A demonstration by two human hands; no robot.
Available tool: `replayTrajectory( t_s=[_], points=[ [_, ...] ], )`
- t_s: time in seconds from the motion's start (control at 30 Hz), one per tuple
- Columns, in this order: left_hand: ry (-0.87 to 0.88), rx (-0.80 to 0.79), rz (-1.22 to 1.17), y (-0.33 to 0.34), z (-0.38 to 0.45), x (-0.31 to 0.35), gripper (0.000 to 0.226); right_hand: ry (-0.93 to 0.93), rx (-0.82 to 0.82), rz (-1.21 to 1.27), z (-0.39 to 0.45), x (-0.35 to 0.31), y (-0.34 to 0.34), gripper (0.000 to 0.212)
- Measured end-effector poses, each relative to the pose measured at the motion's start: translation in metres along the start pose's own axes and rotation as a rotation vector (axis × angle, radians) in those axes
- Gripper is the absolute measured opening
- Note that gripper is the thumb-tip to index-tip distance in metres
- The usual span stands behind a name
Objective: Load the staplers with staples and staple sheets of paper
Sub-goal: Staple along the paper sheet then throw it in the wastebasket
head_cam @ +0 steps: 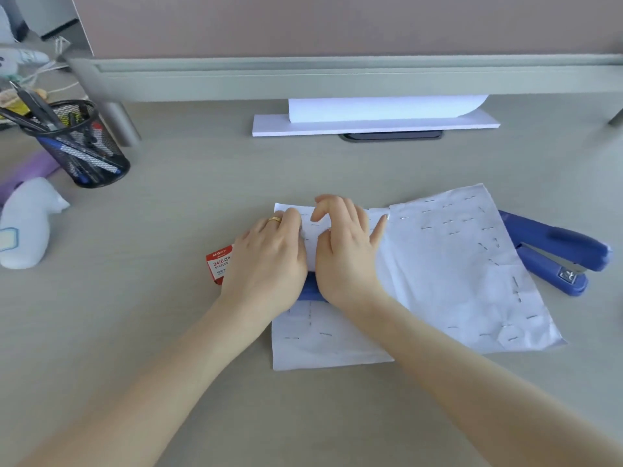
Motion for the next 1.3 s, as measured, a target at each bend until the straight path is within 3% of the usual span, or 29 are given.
replayTrajectory(
  t_s=[0.07,0.2,0.3,0.4,0.5,0.6,0.77,0.87,0.97,1.1,1.2,1.27,1.3],
  points=[
    [-0.032,0.042,-0.05,-0.007,-0.002,0.001,0.029,-0.101,0.122,0.036,-0.006,-0.012,-0.015,0.044],
    [-0.113,0.047,-0.172,-0.017,-0.005,-0.002,0.023,-0.281,0.236,0.142,-0.027,-0.029,-0.053,0.039],
    [-0.063,0.007,-0.207,-0.023,-0.01,0.008,0.032,-0.304,0.095,0.068,-0.053,-0.025,-0.054,0.04],
    [0.128,-0.084,-0.112,-0.019,-0.019,0.028,0.047,-0.201,-0.208,-0.067,-0.077,-0.004,-0.039,0.07],
    [0.155,-0.117,-0.069,-0.018,-0.023,0.031,0.04,-0.114,-0.441,-0.25,-0.093,0.018,-0.035,0.091],
    [0.145,-0.103,-0.064,-0.022,-0.025,0.023,0.038,-0.147,-0.49,-0.495,-0.096,0.029,-0.036,0.1],
    [-0.008,-0.084,-0.056,-0.031,-0.027,0.0,0.038,-0.149,-0.481,-0.605,-0.094,0.038,-0.041,0.097],
    [0.086,0.017,0.065,-0.047,-0.033,0.001,0.034,-0.106,-0.504,-0.604,-0.092,0.043,-0.049,0.108],
    [0.204,0.103,0.051,-0.072,-0.056,0.024,0.023,-0.091,-0.521,-0.59,-0.087,0.051,-0.063,0.105],
    [0.304,-0.167,0.046,-0.048,-0.081,0.046,0.024,-0.085,-0.524,-0.529,-0.078,0.063,-0.077,0.097],
    [0.235,-0.435,-0.042,-0.018,-0.091,0.051,0.051,-0.119,-0.539,-0.49,-0.076,0.063,-0.079,0.094],
    [0.213,-0.476,-0.112,-0.004,-0.095,0.054,0.069,-0.141,-0.545,-0.47,-0.075,0.063,-0.08,0.096],
    [0.195,-0.454,-0.159,-0.001,-0.093,0.057,0.068,-0.148,-0.545,-0.46,-0.075,0.063,-0.08,0.098]
  ],
)
Point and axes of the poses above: each hand's wrist, its own z-axis towards the middle knuckle, its own y-axis out of the palm, x = y × z, the point moved 6 cm from there along z, towards the middle knuckle, and after that the axes turned 1 degree about z, right-handed, at the moved point
